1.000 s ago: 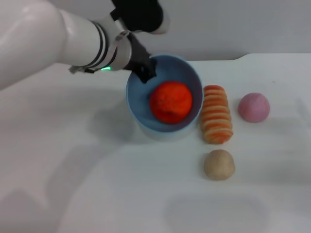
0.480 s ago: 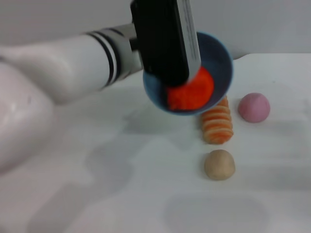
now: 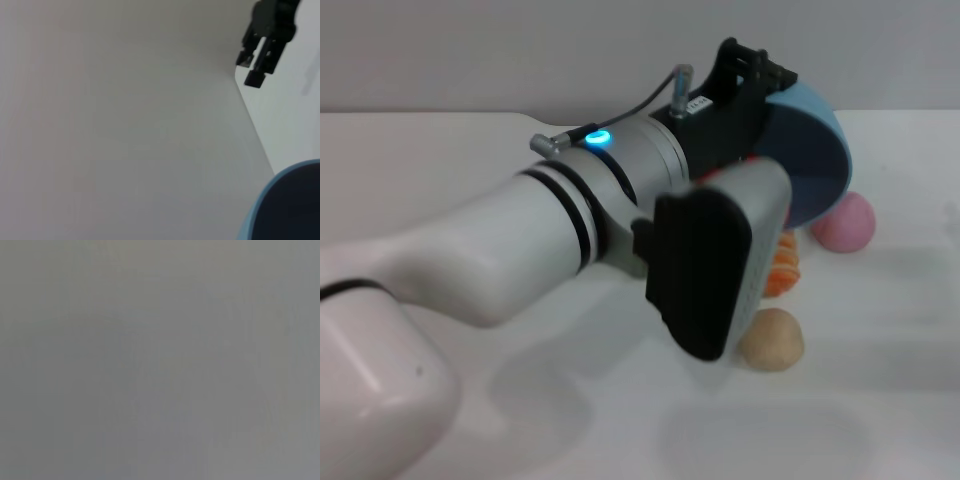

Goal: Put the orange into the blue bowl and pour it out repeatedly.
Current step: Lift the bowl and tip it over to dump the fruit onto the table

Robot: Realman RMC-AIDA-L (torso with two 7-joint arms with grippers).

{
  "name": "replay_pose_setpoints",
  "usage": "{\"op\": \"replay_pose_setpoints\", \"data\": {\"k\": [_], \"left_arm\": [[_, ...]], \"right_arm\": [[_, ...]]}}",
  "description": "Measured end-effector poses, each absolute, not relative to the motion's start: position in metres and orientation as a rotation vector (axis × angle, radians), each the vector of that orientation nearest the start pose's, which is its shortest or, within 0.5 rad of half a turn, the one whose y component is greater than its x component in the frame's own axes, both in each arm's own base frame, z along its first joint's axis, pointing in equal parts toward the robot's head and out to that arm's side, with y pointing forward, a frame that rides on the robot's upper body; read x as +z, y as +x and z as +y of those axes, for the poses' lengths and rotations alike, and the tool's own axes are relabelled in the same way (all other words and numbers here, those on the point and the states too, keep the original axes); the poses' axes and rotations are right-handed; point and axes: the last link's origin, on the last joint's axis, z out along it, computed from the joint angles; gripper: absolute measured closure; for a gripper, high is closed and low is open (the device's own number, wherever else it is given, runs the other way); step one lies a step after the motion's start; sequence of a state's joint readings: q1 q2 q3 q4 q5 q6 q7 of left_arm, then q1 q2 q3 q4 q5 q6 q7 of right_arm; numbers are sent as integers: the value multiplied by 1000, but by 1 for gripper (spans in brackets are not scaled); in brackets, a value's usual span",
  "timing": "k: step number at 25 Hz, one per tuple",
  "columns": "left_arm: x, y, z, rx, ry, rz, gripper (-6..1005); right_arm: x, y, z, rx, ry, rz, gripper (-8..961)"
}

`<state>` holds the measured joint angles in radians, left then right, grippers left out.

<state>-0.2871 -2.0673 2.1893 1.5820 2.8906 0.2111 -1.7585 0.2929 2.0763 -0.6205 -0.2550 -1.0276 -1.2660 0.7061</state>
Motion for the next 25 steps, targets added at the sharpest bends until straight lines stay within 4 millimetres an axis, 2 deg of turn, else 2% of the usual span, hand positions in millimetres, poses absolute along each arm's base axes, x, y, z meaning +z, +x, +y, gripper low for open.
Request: {"op": "replay_pose_setpoints", "data": {"k": [8,15,18,21,25], "left_arm": [[-88,-68,308,109,-1728,1329,1000],[-91,-73,308,101,-1675,1346,1000],[-83,-73,316,34,-1745,1187,1000],[-66,-77,335,-75,-1844,902,1000],[-44,-94,362,-156,-1997,519,1001]], "right_arm": [[43,375,294,854,-1577,708,247],[45,376,294,856,-1558,712,247],[44,376,294,862,-1554,720,247],[44,375,294,877,-1552,731,247],[47,373,297,935,-1555,778,248]]}}
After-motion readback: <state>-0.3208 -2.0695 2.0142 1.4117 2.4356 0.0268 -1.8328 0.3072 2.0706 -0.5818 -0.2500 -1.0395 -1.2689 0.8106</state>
